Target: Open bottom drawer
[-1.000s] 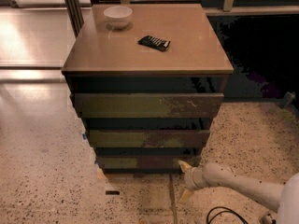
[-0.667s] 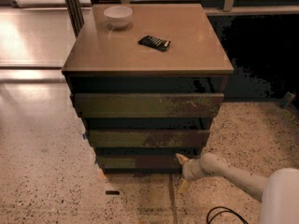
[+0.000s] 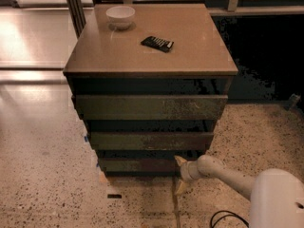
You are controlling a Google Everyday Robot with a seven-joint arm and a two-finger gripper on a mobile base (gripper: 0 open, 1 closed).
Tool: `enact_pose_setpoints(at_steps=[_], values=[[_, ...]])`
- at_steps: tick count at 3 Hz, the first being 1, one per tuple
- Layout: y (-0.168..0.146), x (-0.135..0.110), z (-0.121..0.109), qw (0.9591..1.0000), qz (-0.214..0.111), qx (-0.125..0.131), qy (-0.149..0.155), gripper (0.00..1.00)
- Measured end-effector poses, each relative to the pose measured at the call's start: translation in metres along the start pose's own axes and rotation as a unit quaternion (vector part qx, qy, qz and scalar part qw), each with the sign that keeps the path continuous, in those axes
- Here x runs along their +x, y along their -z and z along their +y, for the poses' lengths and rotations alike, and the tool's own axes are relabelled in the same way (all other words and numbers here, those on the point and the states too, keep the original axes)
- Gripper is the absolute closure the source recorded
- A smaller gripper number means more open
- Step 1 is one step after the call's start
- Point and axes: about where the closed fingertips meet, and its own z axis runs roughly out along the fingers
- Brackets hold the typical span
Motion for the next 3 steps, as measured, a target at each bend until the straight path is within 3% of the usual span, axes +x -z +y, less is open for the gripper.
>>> enact_pose_setpoints(at_steps=[3], values=[[-0.047,0.007,-0.015,0.9997,0.005,-0.023,0.009,0.00]])
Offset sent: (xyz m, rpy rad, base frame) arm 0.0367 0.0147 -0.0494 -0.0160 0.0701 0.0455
